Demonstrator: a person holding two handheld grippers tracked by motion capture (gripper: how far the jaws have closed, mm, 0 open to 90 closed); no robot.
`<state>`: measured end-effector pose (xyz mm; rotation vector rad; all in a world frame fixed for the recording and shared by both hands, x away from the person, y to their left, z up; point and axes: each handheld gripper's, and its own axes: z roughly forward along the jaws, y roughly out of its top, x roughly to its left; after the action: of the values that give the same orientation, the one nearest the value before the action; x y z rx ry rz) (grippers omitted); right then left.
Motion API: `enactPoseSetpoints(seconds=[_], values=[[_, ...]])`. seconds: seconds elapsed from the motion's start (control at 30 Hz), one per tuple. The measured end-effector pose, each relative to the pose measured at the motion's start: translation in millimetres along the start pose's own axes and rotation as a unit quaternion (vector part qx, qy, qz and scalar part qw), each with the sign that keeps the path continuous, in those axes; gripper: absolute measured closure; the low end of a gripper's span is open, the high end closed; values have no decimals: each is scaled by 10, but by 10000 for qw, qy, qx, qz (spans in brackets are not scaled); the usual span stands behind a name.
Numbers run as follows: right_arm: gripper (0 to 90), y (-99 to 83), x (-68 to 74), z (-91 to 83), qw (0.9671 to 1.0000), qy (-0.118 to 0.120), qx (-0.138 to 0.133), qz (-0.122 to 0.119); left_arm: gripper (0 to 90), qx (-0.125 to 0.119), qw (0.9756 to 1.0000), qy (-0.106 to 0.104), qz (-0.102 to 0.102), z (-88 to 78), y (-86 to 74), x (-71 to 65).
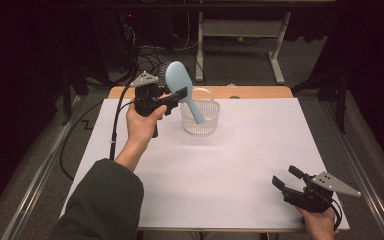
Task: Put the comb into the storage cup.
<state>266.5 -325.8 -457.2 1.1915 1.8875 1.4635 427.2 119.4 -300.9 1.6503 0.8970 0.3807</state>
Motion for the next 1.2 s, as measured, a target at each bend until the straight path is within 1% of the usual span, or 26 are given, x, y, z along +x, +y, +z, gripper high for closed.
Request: enactPoseSetpoints(seconds=[0.17,0.23,0.3,0.4,0.5,0.6,0.9,1.07,1.2], values=[[239,0,-2,-3,10000,1,-22,3,532,16,10000,77,29,110,50,13],[239,0,-1,-3,10000,7,-30,-2,532,-32,9999,91,-47,156,67,20],[238,1,0,1,10000,28,-21,-9,531,-30,9998,145,-117,216,77,15],[238,4,12,1,10000,63,-30,-22,531,-4,9998,200,-79,310,94,-1],[238,1,10,-13,10000,15,-52,0,531,-29,9998,182,-110,398,96,7],[238,1,-5,-22,10000,1,-70,32,531,61,9996,256,-83,467,78,19],[238,0,-7,-26,10000,31,-86,33,531,161,9991,374,-121,596,19,66],[238,-1,-7,-25,10000,34,-75,34,531,249,9988,428,-68,621,-12,93],[238,0,-5,-24,10000,33,-68,28,530,262,9986,448,-33,629,-20,98]])
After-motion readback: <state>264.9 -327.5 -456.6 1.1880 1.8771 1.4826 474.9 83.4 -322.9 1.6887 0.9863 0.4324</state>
